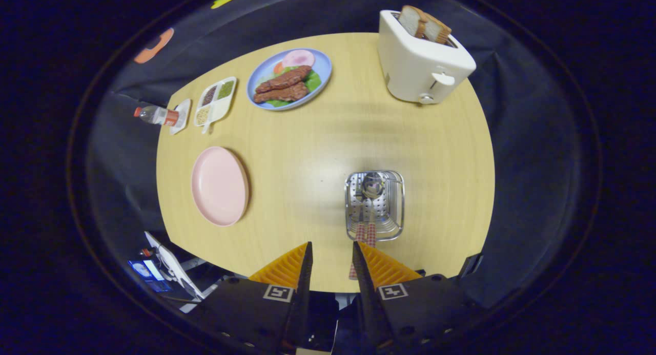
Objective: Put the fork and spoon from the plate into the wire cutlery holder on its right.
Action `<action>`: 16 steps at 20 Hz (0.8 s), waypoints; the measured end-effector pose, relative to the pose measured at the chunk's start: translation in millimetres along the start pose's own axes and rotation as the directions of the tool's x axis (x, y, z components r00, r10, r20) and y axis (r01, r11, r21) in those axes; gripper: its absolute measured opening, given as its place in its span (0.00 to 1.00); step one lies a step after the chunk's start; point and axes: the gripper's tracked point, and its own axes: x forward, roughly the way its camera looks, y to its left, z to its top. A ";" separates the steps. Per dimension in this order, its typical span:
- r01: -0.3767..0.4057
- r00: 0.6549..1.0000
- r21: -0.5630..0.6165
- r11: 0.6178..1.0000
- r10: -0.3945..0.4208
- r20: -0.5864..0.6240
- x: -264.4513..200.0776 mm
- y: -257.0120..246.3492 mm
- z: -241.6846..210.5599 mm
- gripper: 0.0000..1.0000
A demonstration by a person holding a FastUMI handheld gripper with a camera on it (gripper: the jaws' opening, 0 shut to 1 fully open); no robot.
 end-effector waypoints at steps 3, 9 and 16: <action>-0.015 0.996 -0.028 1.000 0.017 0.083 -11.3 29.8 -5.8 0.75; 0.101 0.927 -0.037 0.994 -0.081 0.367 -44.7 64.4 5.7 0.98; 0.132 0.677 -0.008 0.991 -0.084 0.731 -141.7 115.9 13.0 0.97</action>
